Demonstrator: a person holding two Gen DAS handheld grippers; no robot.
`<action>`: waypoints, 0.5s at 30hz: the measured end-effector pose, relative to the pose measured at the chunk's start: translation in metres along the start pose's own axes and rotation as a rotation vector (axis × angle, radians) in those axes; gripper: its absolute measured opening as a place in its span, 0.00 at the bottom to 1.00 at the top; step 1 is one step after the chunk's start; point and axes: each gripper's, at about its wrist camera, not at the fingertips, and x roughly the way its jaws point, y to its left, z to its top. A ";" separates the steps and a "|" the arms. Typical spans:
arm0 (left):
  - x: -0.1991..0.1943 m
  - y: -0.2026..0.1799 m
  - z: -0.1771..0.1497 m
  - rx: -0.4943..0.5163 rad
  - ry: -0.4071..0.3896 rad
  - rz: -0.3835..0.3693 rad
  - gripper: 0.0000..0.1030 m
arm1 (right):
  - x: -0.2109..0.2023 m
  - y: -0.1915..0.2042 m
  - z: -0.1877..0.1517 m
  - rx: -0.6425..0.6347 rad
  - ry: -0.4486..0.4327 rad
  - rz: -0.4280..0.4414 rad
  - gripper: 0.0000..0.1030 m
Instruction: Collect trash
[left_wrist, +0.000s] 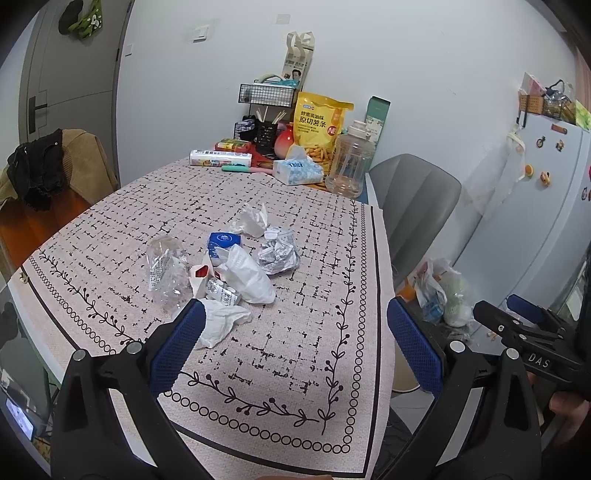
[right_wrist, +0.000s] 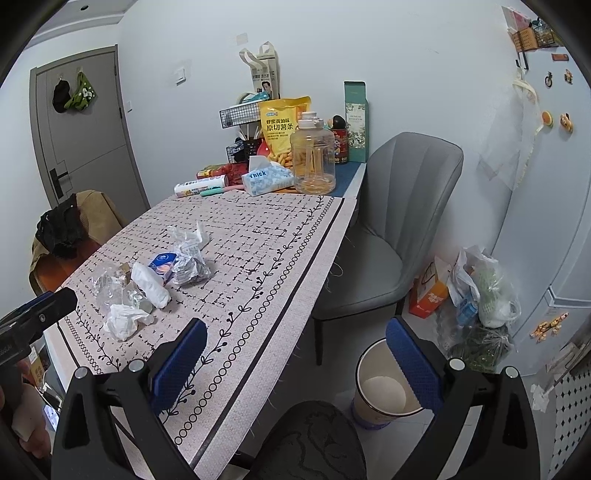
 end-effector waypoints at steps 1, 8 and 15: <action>-0.001 0.001 0.001 -0.001 -0.001 0.002 0.94 | 0.000 0.000 0.001 -0.001 -0.001 0.001 0.92; -0.003 0.005 0.004 -0.009 -0.004 0.007 0.94 | 0.002 0.004 0.004 -0.009 0.001 0.009 0.92; -0.005 0.007 0.004 -0.010 -0.009 0.005 0.94 | 0.002 0.007 0.004 -0.016 -0.004 0.014 0.92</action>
